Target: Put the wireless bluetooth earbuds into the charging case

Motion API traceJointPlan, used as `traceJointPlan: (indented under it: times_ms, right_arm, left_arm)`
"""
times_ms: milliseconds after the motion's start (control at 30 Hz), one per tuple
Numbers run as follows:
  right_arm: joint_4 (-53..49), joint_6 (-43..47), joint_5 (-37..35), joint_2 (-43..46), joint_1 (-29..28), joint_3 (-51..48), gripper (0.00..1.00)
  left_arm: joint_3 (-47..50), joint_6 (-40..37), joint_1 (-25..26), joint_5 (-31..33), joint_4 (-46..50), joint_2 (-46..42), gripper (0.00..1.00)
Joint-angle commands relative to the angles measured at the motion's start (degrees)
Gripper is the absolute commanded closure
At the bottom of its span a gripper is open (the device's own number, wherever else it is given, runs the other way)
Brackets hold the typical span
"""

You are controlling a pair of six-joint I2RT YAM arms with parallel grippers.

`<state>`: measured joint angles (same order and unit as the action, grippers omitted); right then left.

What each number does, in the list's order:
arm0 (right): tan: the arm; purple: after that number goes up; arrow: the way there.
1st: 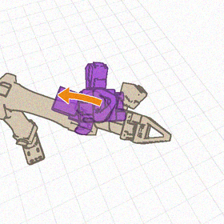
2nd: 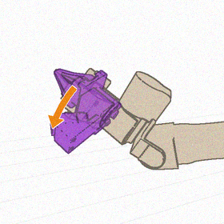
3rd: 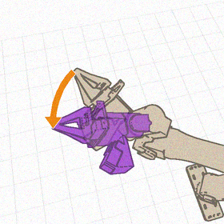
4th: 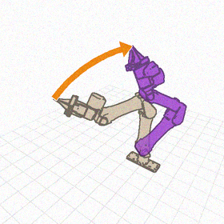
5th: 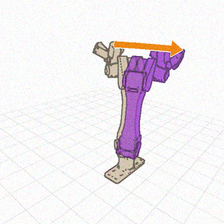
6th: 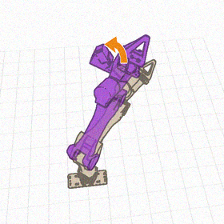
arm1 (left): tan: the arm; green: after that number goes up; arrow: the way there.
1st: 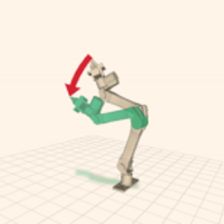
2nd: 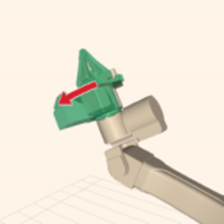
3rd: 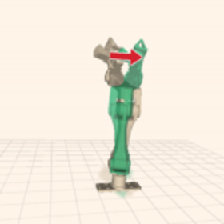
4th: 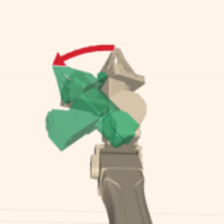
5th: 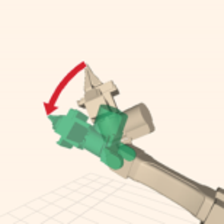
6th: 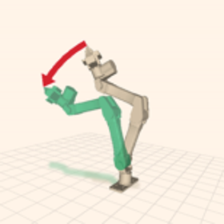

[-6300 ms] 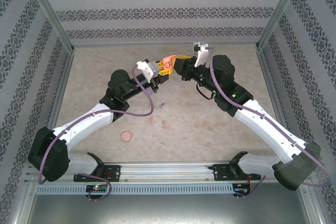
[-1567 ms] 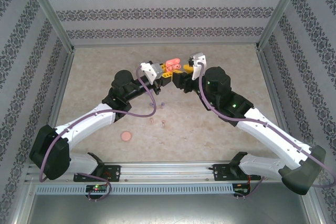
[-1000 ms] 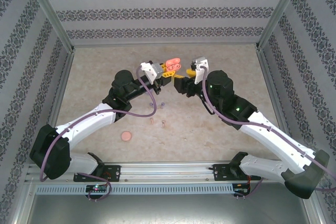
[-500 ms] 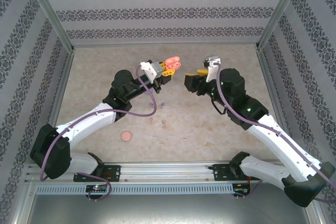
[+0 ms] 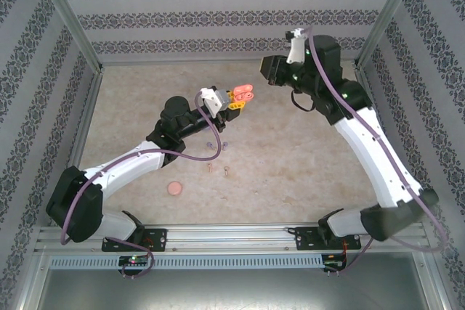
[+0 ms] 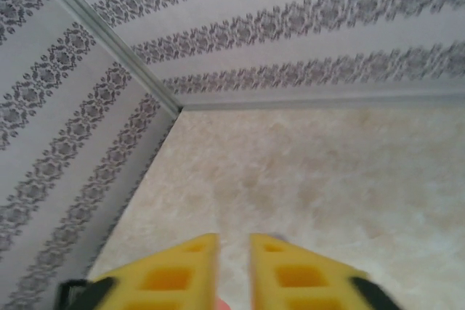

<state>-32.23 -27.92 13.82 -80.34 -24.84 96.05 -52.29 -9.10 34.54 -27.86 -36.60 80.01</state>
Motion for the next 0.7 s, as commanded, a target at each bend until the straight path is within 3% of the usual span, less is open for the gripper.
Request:
traceJointPlan:
  times_ms: [0,133,333,667]
  right_arm:
    - [-5.2,-2.2,6.1,-4.3,0.2,4.4,0.93]
    - [-7.0,-3.2,8.8,-9.2,0.0,7.3,1.00]
    - [-10.4,-1.8,10.5,-12.0,-0.8,7.6,1.00]
    - [-13.3,0.0,10.1,-2.2,-2.4,-5.7,1.00]
  left_arm:
    - [0.2,-1.7,0.4,-2.5,0.0,0.5,1.00]
    - [-0.2,-1.8,0.5,-3.3,-0.1,1.4,1.00]
    - [-1.1,-2.0,0.5,-3.3,-0.5,2.7,1.00]
    - [-3.0,-1.1,0.5,-0.6,-1.4,5.2,1.00]
